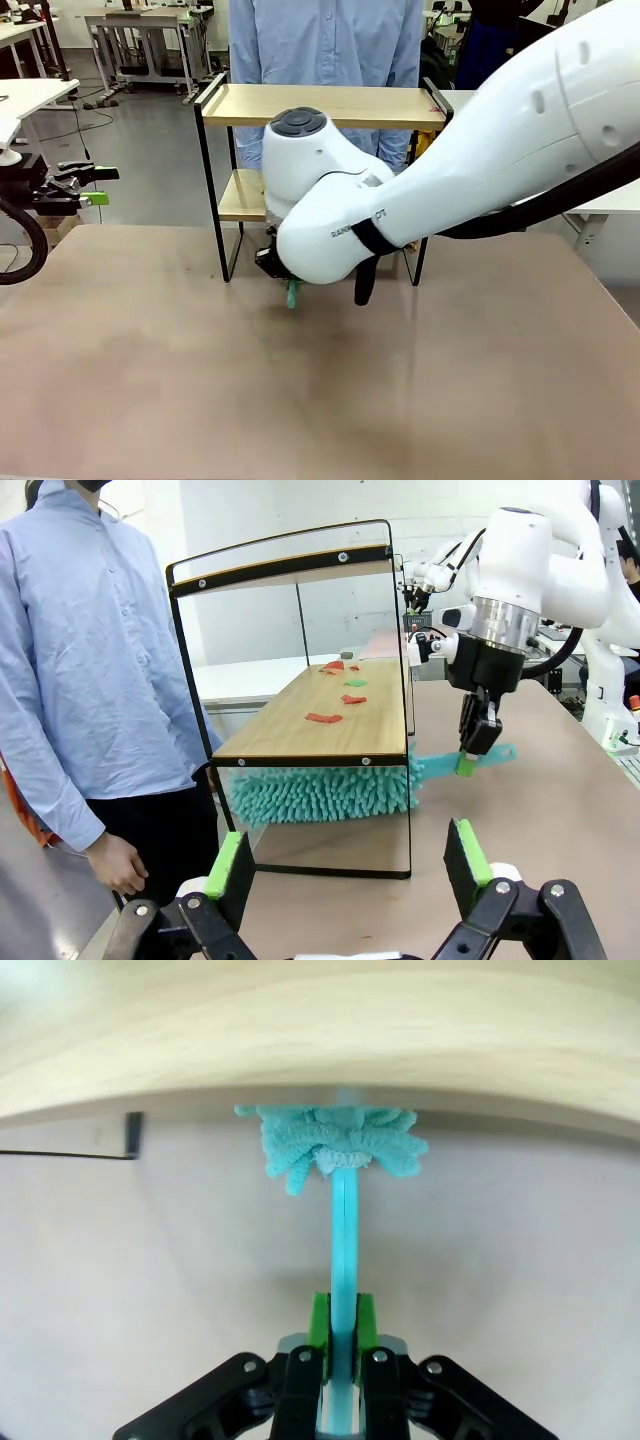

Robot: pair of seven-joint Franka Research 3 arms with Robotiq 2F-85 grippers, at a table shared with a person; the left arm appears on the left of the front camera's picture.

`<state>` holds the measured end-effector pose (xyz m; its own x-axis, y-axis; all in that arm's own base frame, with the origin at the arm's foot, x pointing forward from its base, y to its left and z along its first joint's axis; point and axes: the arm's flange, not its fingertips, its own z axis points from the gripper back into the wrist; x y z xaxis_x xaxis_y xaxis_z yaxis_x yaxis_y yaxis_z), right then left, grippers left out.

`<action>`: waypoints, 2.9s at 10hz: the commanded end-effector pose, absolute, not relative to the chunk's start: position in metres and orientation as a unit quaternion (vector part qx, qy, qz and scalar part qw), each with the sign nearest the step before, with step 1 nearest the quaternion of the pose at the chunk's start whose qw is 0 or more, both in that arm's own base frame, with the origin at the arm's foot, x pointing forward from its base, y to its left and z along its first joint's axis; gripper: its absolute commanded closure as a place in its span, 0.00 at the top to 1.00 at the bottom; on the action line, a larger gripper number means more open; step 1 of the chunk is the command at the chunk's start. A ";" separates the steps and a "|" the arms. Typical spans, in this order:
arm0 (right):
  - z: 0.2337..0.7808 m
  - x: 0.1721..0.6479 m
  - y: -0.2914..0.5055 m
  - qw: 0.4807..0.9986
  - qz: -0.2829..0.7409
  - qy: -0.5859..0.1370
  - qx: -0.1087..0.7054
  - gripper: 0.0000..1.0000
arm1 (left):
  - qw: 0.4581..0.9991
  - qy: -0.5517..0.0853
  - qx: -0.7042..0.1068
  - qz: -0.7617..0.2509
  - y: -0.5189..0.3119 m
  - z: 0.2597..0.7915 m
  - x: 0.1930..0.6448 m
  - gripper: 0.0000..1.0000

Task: Clean the shelf.
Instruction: Clean the specific section of the Shelf indicated by the human with the Duster.

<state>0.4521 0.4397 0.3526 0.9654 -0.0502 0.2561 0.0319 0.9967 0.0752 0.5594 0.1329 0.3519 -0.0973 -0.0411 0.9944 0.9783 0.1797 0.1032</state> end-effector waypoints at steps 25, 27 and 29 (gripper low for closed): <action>0.431 0.404 0.243 0.984 0.059 -0.153 -0.061 0.13 | 0.522 -0.564 -0.415 -0.487 0.132 0.355 0.557 1.00; 0.443 0.395 0.236 0.983 0.130 -0.122 -0.035 0.13 | 0.522 -0.564 -0.415 -0.487 0.132 0.355 0.557 1.00; 0.456 0.388 0.228 0.976 0.196 -0.093 -0.002 0.13 | 0.522 -0.564 -0.415 -0.487 0.132 0.355 0.557 1.00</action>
